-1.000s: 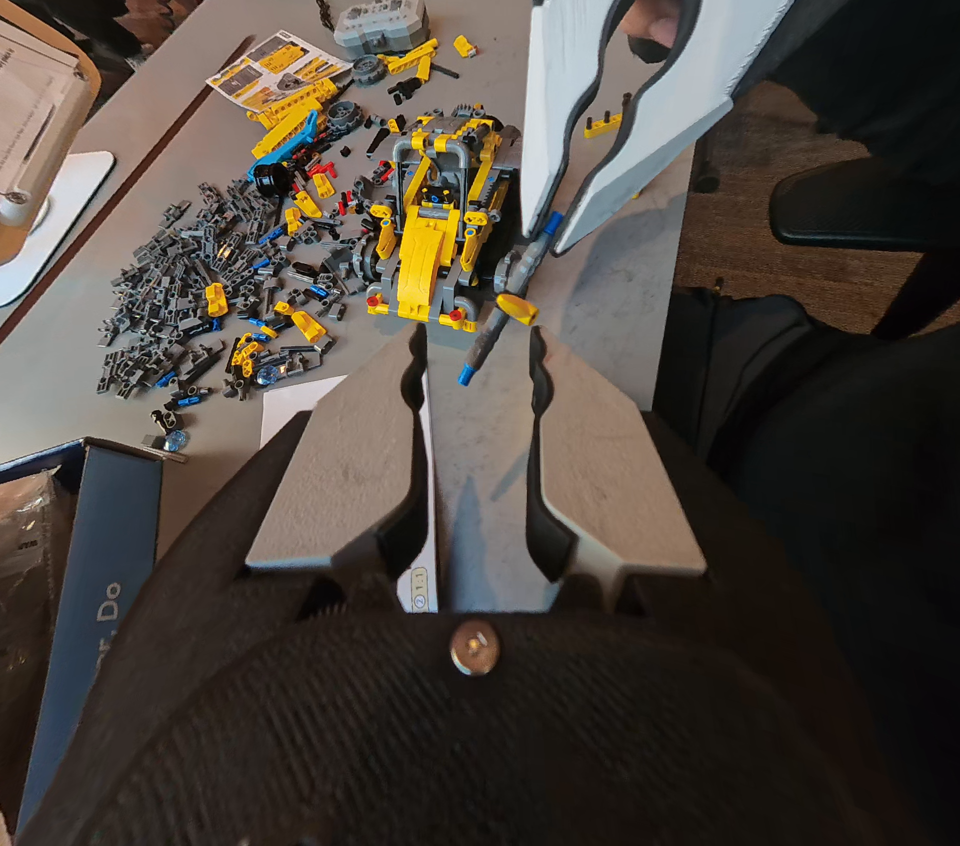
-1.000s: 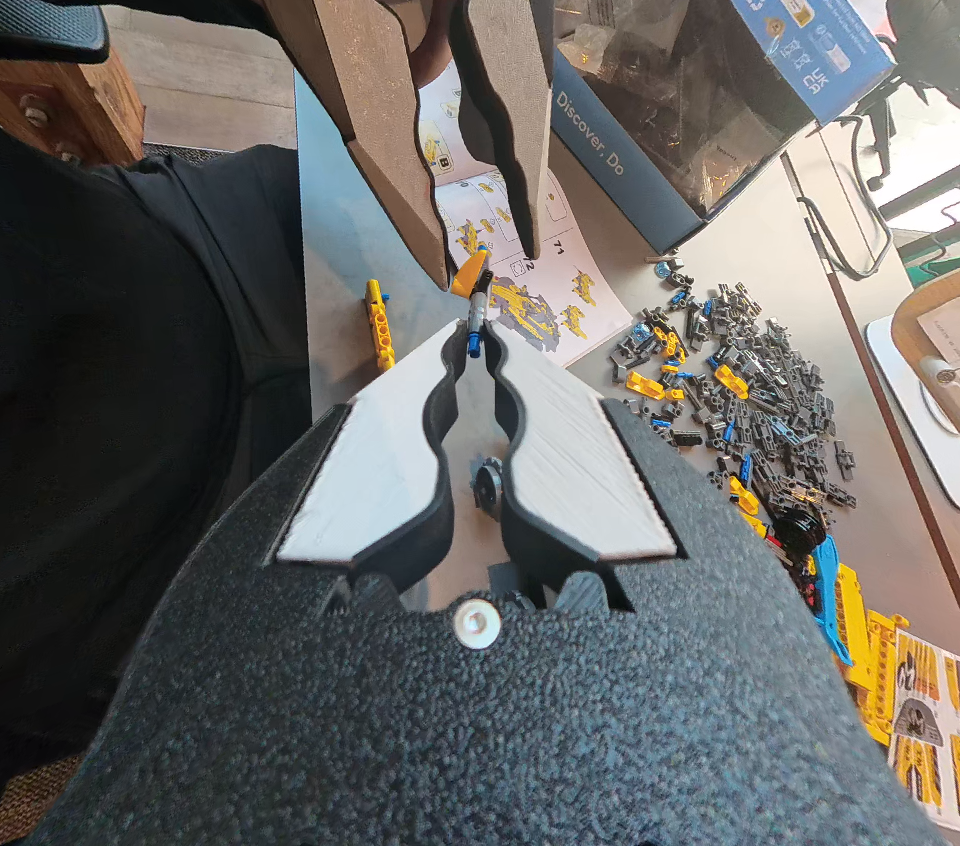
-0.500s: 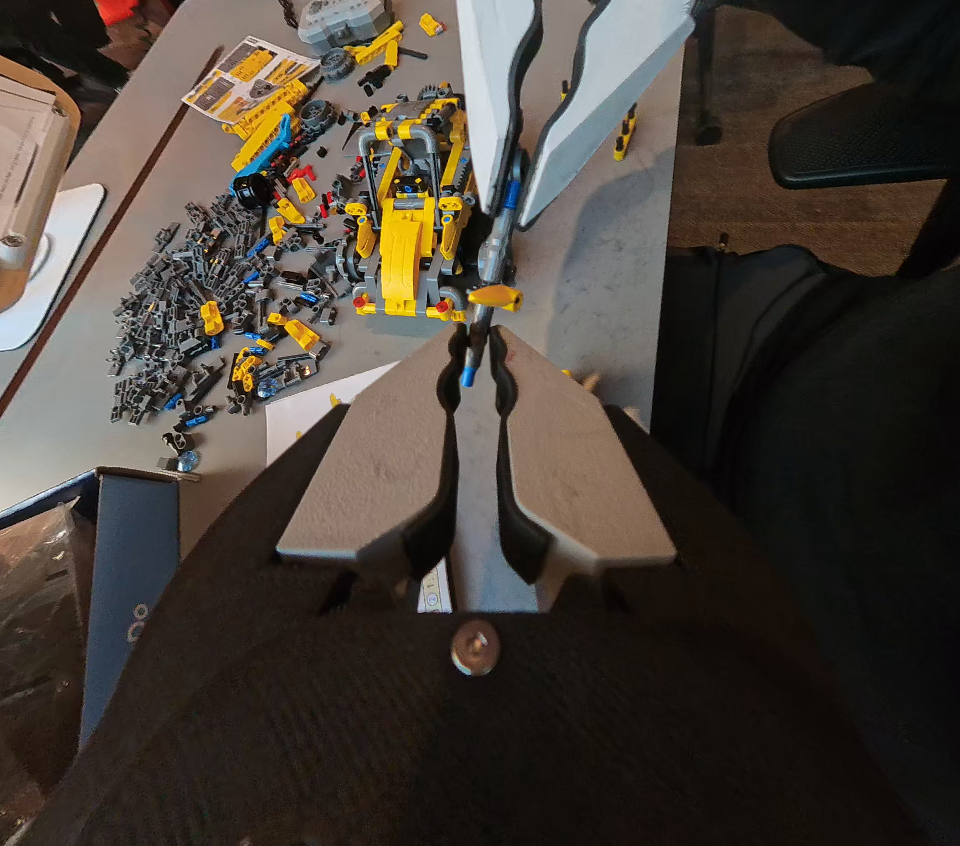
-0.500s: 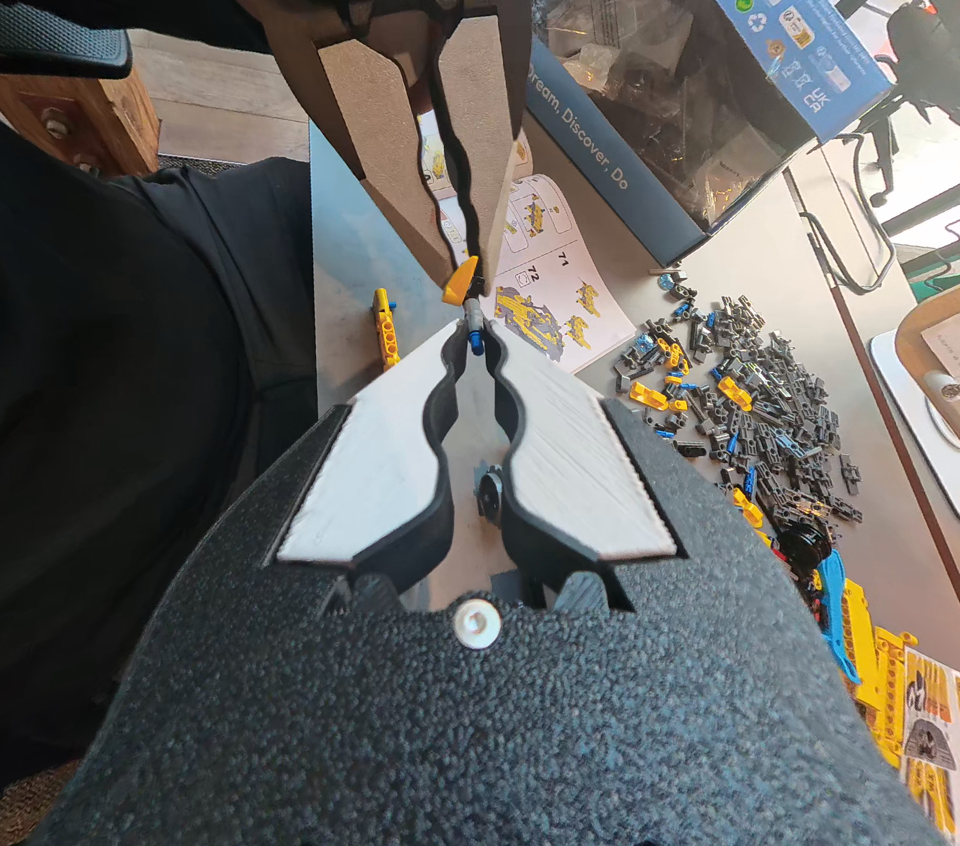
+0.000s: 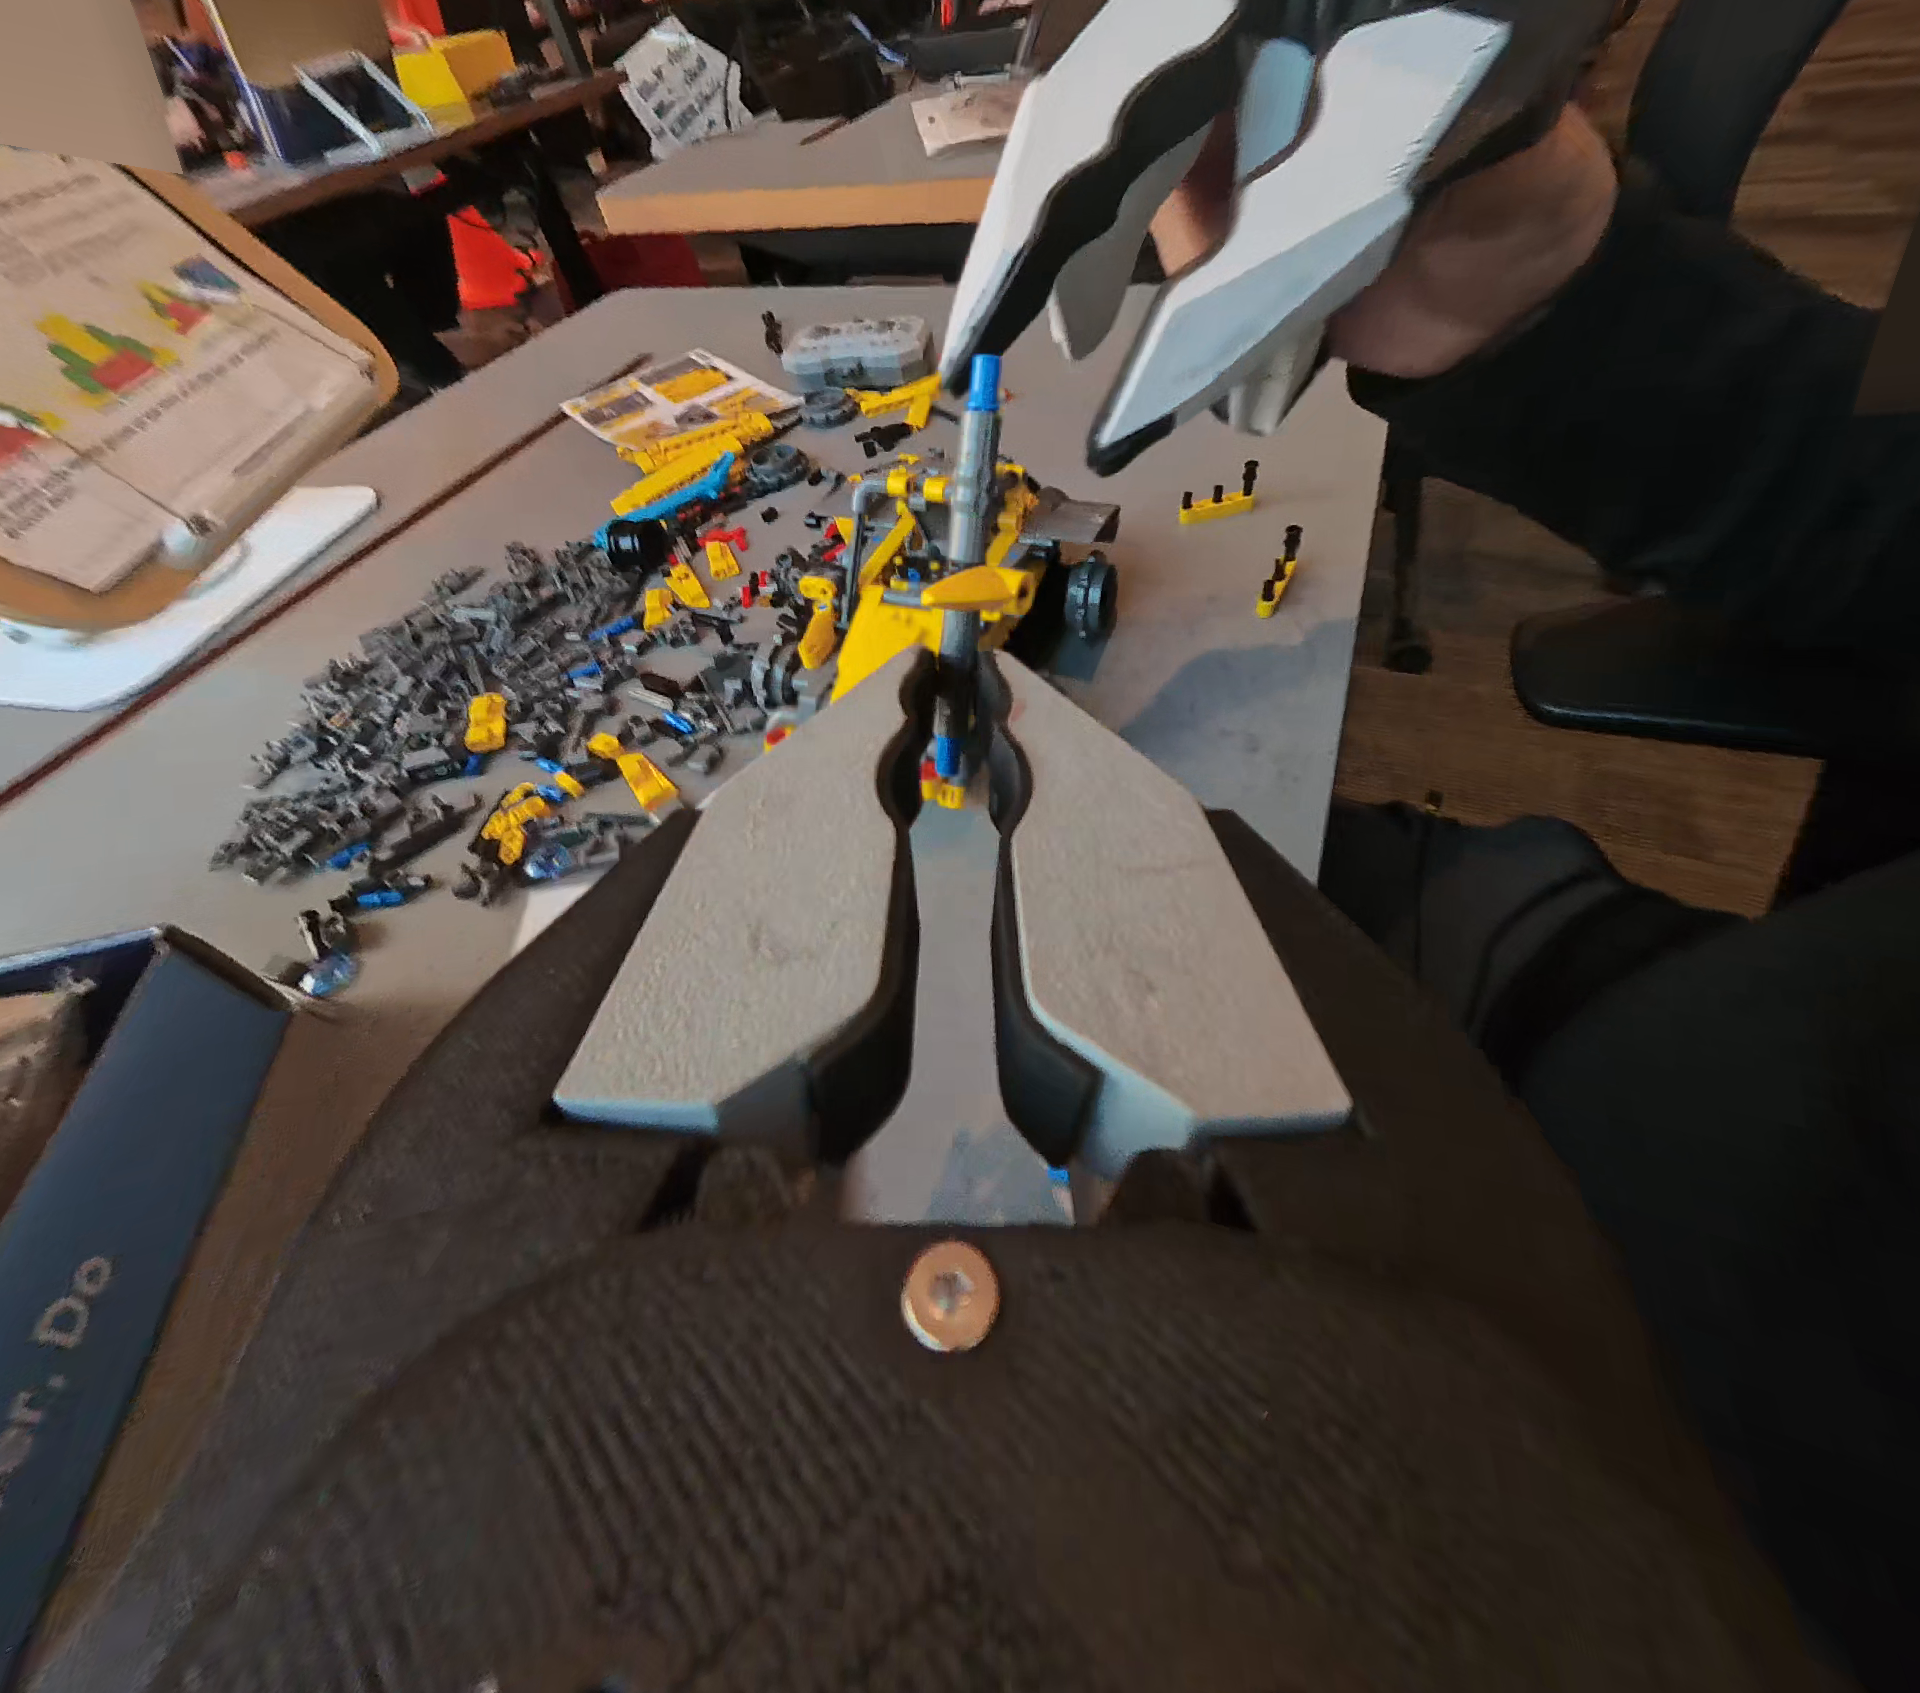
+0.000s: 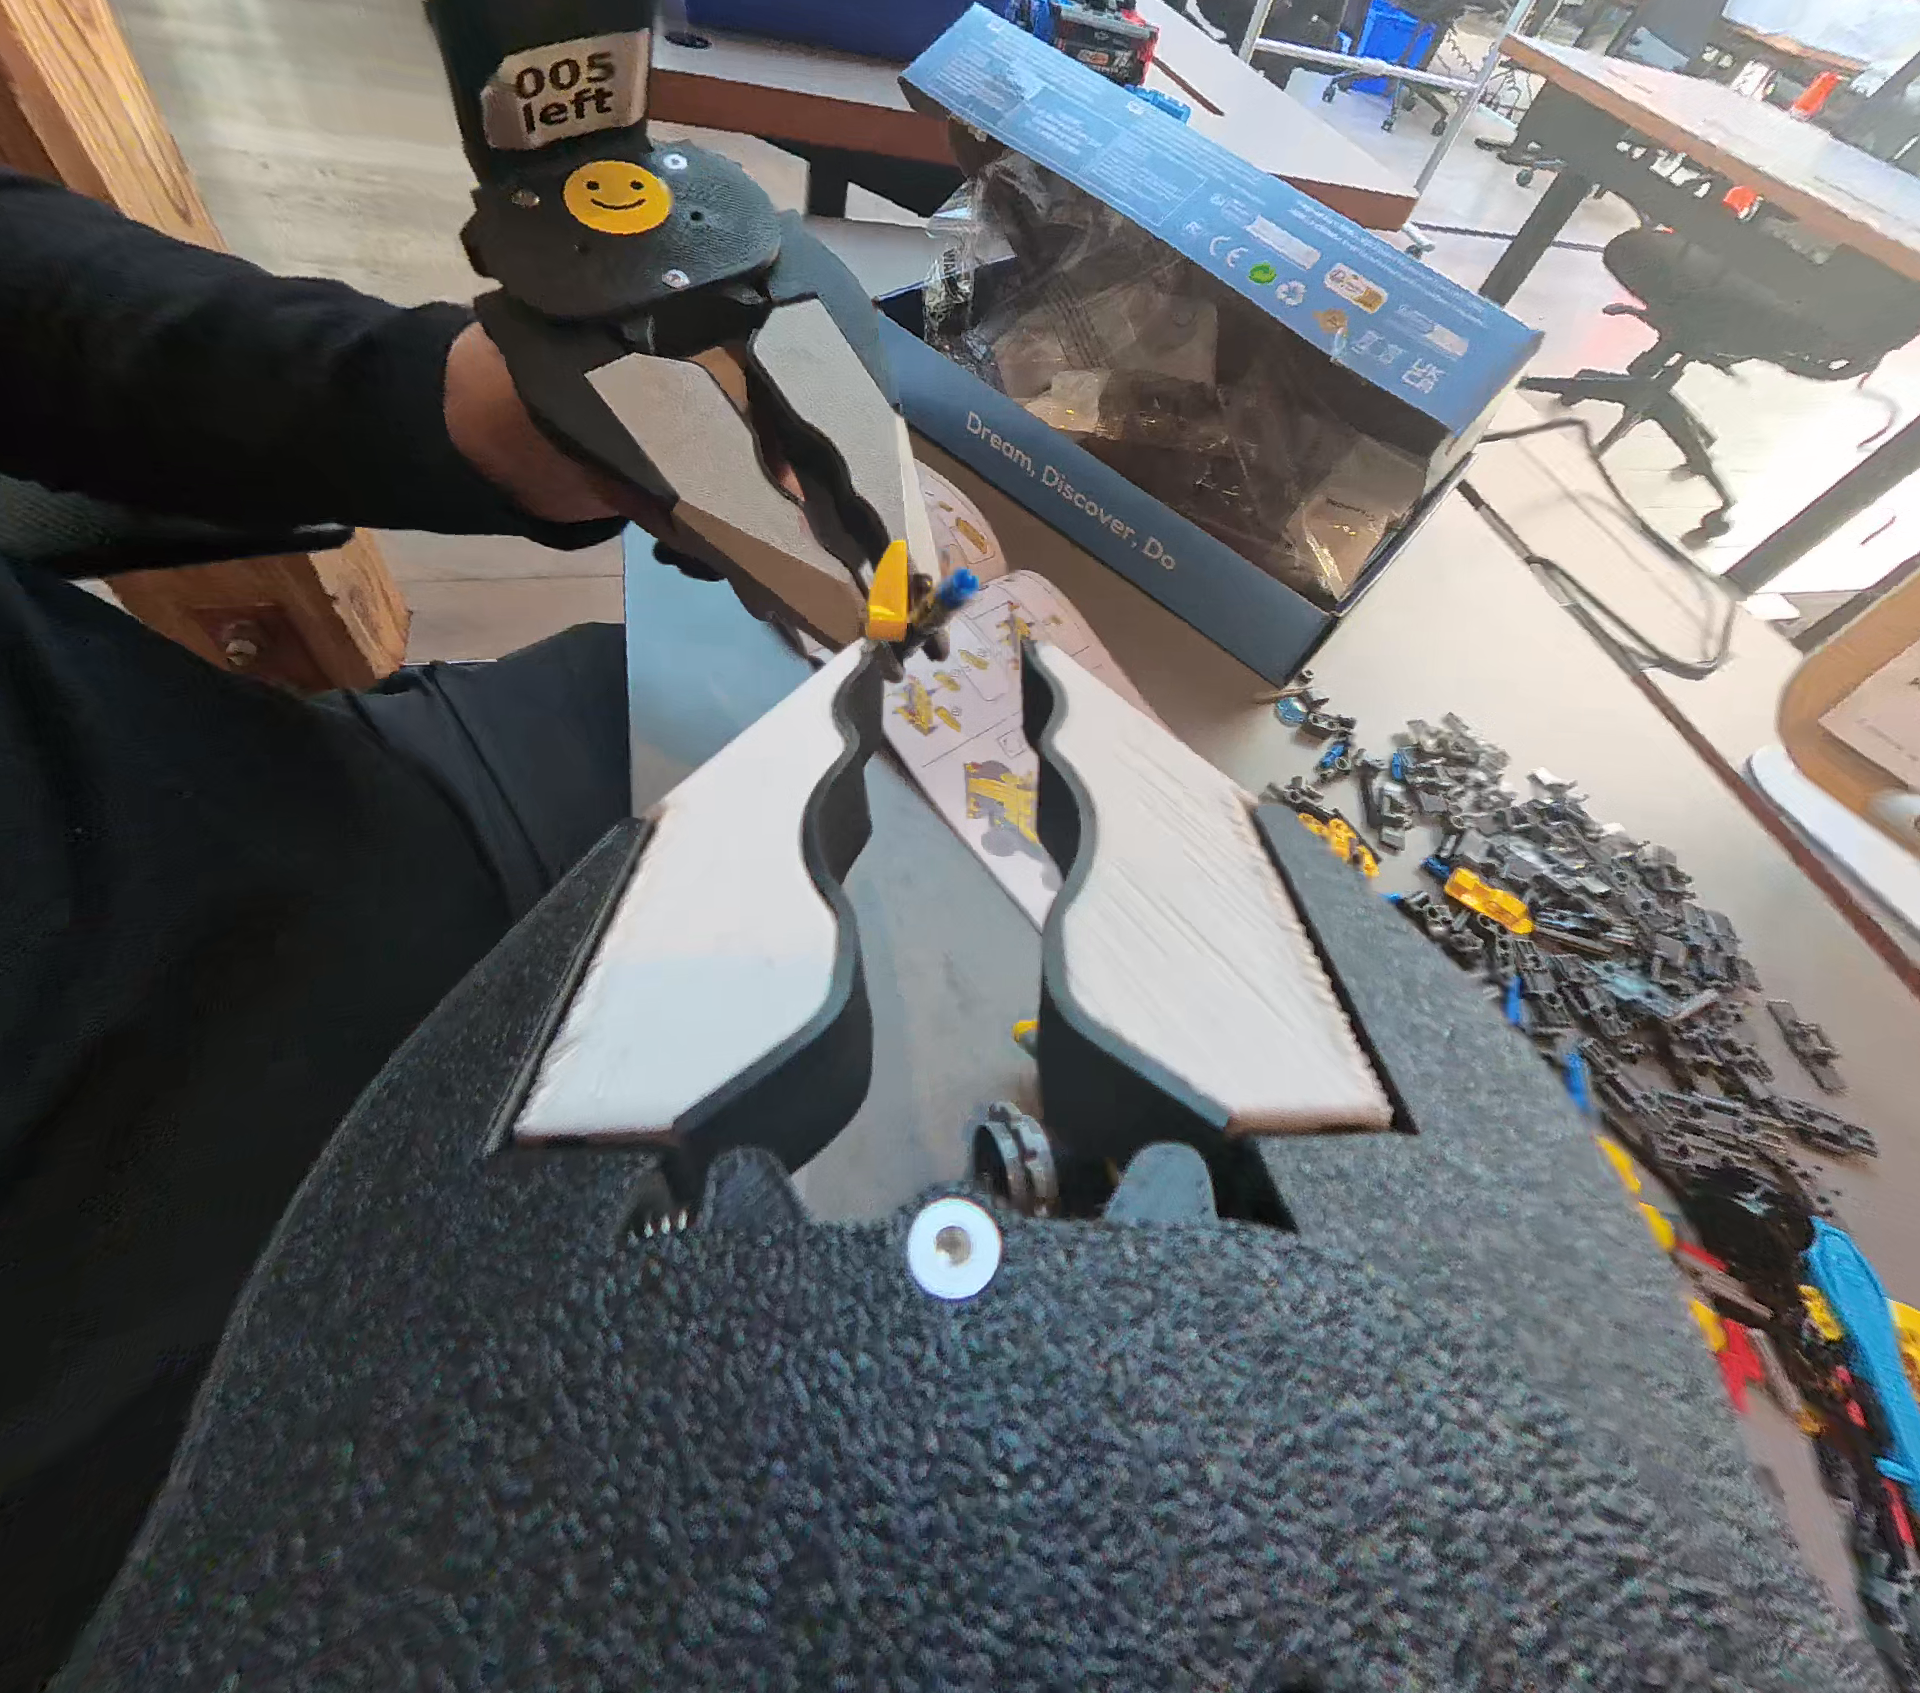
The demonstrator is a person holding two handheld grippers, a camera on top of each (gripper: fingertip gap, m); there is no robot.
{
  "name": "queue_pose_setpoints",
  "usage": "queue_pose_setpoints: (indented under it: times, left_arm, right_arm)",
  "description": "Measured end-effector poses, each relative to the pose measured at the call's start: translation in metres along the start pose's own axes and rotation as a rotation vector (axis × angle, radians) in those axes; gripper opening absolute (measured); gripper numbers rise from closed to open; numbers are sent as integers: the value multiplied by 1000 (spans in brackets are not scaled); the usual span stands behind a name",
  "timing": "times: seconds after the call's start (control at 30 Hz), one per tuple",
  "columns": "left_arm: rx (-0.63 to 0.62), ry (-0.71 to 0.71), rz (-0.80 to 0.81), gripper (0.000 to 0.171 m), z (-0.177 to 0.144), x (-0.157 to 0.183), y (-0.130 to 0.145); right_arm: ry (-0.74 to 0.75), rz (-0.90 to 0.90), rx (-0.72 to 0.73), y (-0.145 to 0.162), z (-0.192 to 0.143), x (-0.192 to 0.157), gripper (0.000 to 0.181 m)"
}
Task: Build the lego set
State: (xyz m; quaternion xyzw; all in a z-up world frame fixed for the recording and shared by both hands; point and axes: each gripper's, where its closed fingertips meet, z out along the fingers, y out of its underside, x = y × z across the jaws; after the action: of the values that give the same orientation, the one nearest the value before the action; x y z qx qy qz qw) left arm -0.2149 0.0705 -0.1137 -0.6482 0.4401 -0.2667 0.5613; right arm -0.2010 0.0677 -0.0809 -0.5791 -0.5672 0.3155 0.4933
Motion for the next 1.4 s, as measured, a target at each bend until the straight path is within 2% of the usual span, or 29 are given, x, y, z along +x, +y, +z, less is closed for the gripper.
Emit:
queue_pose_setpoints:
  times: [0.07,0.17,0.33,0.4,0.53,0.67,0.73,0.83,0.97,1.1,1.2,1.3,1.4]
  left_arm:
    - [-80,24,-81,4,3,-2,13]
    - [-232,83,-257,4,5,-1,38]
    - [-322,292,-500,4,-1,17,49]
    - [-361,342,-522,4,-7,22,54]
    - [-437,399,-528,4,-17,32,65]
    - [-460,452,-552,4,-20,41,67]
    - [-455,436,-550,4,-21,39,66]
    - [-401,357,-513,10,-20,27,56]
    - [-380,209,-270,14,-22,18,46]
    - [-413,92,36,17,-23,17,43]
    - [-460,54,261,11,-21,21,49]
    - [-513,31,355,8,-19,22,60]
    - [-488,21,403,5,-17,24,58]
  right_arm:
    - [17,-96,-21,-1,1,-5,28]
    - [51,-283,-154,17,6,-16,34]
    - [218,-682,-345,41,22,-16,30]
    - [263,-790,-394,46,28,-17,30]
    - [257,-880,-451,58,39,-23,30]
    - [262,-941,-479,66,46,-26,13]
    - [236,-900,-501,72,46,-27,10]
    - [168,-695,-471,76,45,-26,6]
    - [83,-465,-431,77,42,-24,7]
    - [-17,-296,-427,85,42,-29,6]
    - [-102,-180,-401,86,42,-37,6]
    - [-184,-92,-373,83,39,-44,6]
    - [-226,-34,-362,83,35,-47,6]
